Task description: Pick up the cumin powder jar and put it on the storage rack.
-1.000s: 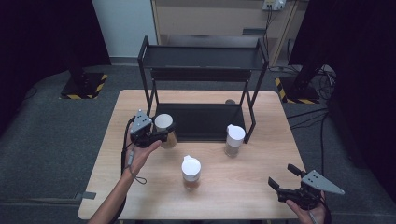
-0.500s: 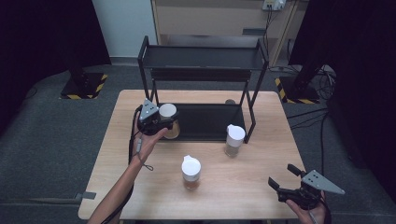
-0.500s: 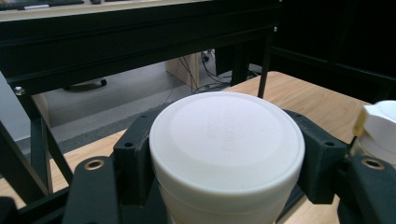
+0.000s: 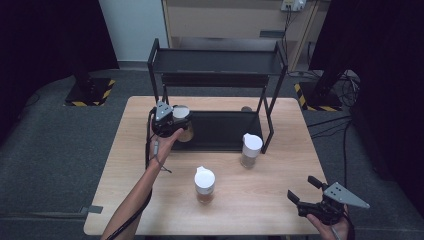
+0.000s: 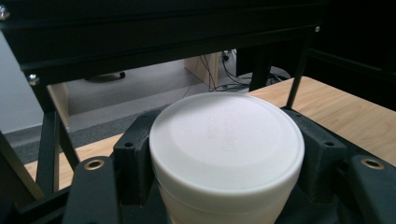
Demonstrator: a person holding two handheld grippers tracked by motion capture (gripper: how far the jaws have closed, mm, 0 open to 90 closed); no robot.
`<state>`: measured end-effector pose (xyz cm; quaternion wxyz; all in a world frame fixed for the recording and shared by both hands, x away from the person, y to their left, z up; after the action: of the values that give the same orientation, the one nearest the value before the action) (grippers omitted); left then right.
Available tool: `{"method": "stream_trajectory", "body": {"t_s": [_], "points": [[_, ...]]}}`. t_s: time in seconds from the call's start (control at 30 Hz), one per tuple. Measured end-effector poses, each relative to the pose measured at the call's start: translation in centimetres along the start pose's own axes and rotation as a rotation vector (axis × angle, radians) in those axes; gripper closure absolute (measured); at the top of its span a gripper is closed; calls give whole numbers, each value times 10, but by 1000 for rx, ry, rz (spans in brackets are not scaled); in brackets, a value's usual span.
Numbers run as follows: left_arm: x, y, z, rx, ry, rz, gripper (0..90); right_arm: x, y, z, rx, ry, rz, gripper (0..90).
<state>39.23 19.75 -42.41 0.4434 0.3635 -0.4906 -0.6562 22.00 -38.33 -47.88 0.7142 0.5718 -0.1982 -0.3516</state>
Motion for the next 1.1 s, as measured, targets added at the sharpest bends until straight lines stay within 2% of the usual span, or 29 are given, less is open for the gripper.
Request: {"method": "stream_trajectory", "body": {"t_s": [0.17,0.23,0.33,0.73,1.1], "points": [[2,-8,-7,-9,43,-33,323,0,0,0,1,1,0,55],[2,-11,-10,-13,48,-32,323,0,0,0,1,1,-2,55],[4,-14,-13,-24,57,-54,323,1,0,0,2,1,-1,55],[3,-24,-24,-37,61,-15,323,1,0,1,3,3,-3,55],[4,-27,-27,-46,68,-16,323,1,-1,1,4,5,-6,55]]}}
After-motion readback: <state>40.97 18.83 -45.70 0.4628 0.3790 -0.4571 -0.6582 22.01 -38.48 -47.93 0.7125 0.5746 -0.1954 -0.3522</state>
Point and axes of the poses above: each handheld gripper's, and its own axes: z roughly backward along the jaws, y roughly out of its top, x roughly to its right, the point moved 6 cm from there along -z, roughly forward along the jaws, and after that the axes turned 6 degrees about y, right-handed, at the moved point
